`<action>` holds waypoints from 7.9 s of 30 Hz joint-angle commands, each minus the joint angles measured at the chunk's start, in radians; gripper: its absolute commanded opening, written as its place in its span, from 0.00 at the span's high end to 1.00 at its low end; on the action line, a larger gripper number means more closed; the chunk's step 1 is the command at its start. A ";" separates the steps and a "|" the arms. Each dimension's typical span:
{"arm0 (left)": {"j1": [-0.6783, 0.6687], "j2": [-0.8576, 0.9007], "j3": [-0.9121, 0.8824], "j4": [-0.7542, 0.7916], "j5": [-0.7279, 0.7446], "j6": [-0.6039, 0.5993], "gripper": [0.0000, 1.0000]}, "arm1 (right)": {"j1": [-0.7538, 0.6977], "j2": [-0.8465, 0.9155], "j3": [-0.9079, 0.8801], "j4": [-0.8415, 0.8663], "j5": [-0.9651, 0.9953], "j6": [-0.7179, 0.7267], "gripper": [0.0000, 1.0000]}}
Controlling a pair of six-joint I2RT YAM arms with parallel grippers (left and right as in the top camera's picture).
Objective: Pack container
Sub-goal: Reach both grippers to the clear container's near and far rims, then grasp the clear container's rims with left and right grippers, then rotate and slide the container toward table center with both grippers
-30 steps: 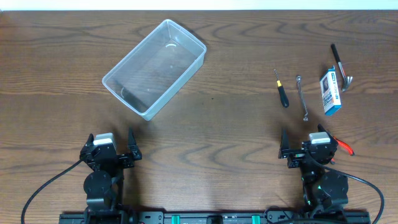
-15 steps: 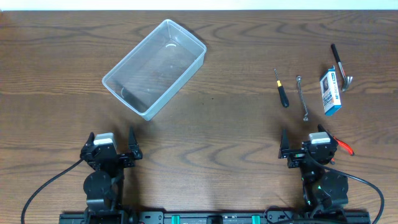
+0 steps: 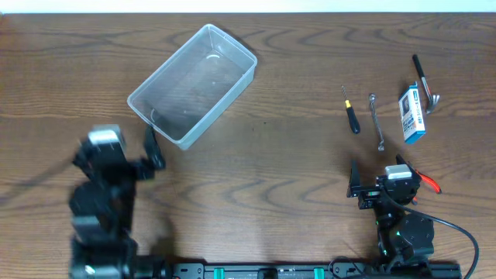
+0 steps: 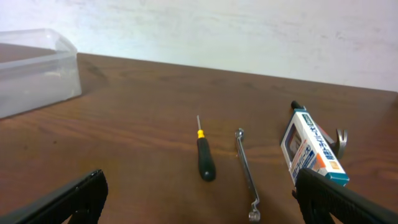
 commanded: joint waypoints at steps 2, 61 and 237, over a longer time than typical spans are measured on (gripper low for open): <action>0.003 0.262 0.418 -0.141 0.024 -0.009 0.02 | -0.006 -0.006 -0.005 0.007 0.021 -0.013 0.01; 0.007 1.176 0.911 -0.825 0.146 -0.365 0.10 | 0.241 2.148 2.243 -0.784 -0.261 -0.091 0.29; -0.086 1.412 0.872 -0.798 0.254 -0.181 0.63 | 0.196 2.407 2.234 -1.055 -0.146 -0.076 0.77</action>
